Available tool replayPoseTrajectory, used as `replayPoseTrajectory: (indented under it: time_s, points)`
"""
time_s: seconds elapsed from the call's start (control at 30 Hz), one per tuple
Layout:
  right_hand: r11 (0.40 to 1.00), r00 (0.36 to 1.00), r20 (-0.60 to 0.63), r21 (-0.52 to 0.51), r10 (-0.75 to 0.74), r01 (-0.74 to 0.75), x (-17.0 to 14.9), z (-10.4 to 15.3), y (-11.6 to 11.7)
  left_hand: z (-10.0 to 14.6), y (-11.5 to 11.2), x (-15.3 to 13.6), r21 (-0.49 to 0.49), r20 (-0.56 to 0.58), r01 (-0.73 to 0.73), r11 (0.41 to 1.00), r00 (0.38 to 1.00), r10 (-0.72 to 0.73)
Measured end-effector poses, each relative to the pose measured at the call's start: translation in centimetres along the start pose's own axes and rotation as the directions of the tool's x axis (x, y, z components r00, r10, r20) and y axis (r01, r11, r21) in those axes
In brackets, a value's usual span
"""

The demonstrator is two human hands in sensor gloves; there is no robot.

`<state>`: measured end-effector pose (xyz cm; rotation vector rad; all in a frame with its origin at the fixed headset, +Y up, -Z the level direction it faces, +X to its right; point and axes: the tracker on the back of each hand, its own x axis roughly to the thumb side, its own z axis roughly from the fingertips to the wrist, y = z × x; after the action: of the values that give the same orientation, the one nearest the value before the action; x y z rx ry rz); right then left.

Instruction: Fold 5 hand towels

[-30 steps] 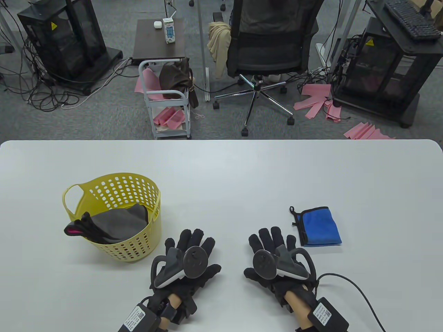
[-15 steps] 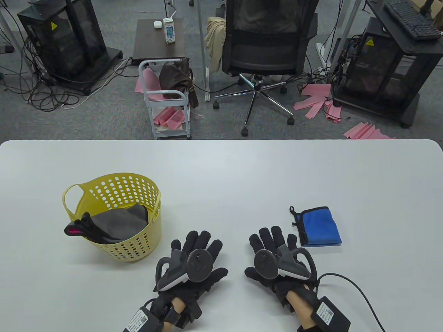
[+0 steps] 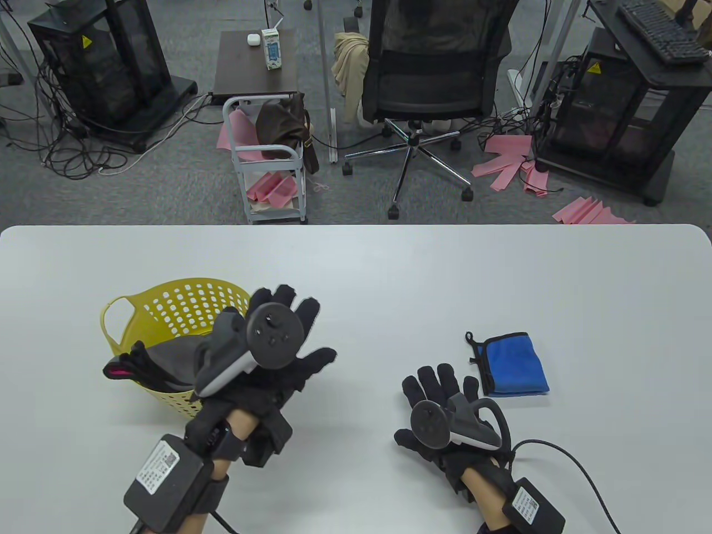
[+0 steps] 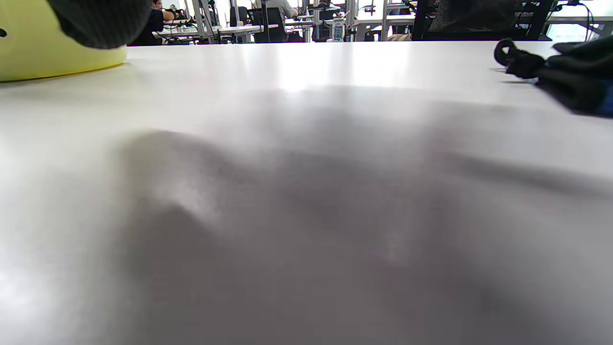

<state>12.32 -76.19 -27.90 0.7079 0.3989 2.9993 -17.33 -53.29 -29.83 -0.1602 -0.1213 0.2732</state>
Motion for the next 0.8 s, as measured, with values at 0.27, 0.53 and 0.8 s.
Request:
replayPoseTrajectory:
  time_s: [0.27, 0.53, 0.8]
  points:
    - [1.0, 1.0, -0.02, -0.021, 0.011, -0.012, -0.2, 0.1, -0.3, -2.4, 1.5, -8.4, -0.102, -0.34, 0.084, 0.991, 0.933, -0.114]
    - [1.0, 1.0, -0.017, -0.029, -0.003, 0.002, -0.3, 0.3, -0.4, -3.1, -0.4, -12.4, -0.261, -0.515, 0.146, 0.954, 0.815, -0.265]
    - [0.999, 1.0, -0.024, -0.039, 0.005, -0.006, -0.4, 0.4, -0.5, -3.5, -1.5, -13.1, -0.379, -0.562, 0.246, 0.892, 0.705, -0.433]
